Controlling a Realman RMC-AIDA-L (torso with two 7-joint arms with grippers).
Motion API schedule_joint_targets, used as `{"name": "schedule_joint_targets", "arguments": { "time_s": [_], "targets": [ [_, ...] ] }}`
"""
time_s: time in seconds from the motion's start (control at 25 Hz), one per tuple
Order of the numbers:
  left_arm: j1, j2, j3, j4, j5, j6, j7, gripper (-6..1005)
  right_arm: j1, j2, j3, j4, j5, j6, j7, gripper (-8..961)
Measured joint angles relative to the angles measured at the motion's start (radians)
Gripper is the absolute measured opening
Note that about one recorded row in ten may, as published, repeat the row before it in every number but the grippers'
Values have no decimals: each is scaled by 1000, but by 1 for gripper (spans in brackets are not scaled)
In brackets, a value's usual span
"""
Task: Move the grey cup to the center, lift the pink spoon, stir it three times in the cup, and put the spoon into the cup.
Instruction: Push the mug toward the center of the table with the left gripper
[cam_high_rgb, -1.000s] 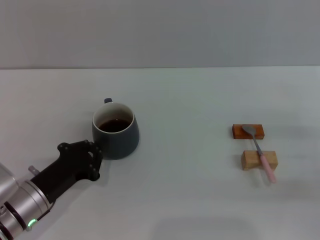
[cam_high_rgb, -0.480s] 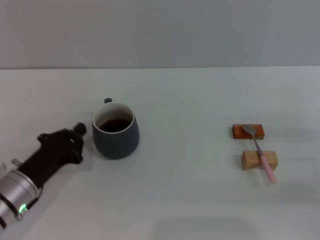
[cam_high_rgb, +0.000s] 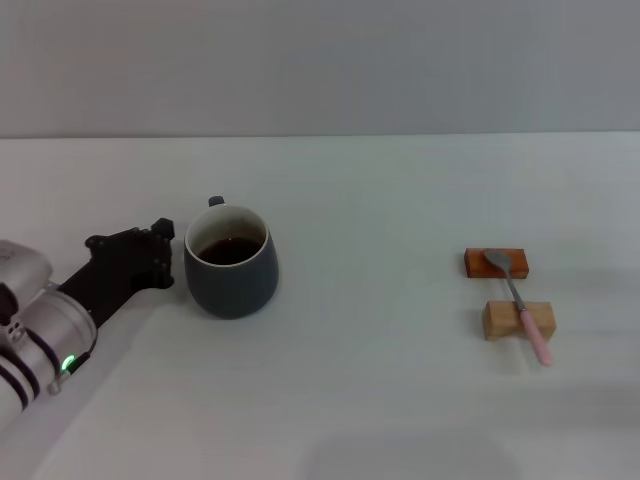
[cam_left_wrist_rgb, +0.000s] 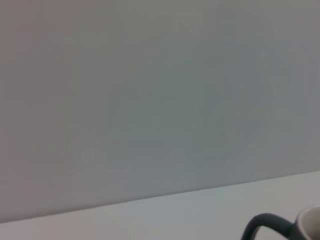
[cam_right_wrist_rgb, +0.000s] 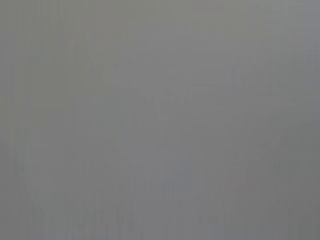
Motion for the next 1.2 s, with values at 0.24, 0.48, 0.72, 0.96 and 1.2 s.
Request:
{"name": "schedule_joint_targets", "arguments": {
  "time_s": [0.24, 0.48, 0.72, 0.96, 1.2],
  "targets": [
    [-11, 0, 91, 31, 0, -17, -34, 1, -1, -2, 0, 1, 0, -1, 1, 672],
    [15, 0, 200, 88, -5, -19, -65, 1, 3, -3, 0, 1, 0, -1, 1, 672],
    [41, 0, 273, 135, -9, -21, -100, 2, 8, -5, 0, 1, -4, -1, 1, 671],
    [52, 0, 284, 143, -15, -22, -115, 2, 7, -5, -3, 5, -7, -1, 1, 671],
    [65, 1, 256, 139, -173, -33, -37, 1, -1, -3, -33, 10, -7, -1, 1, 671]
  ]
}}
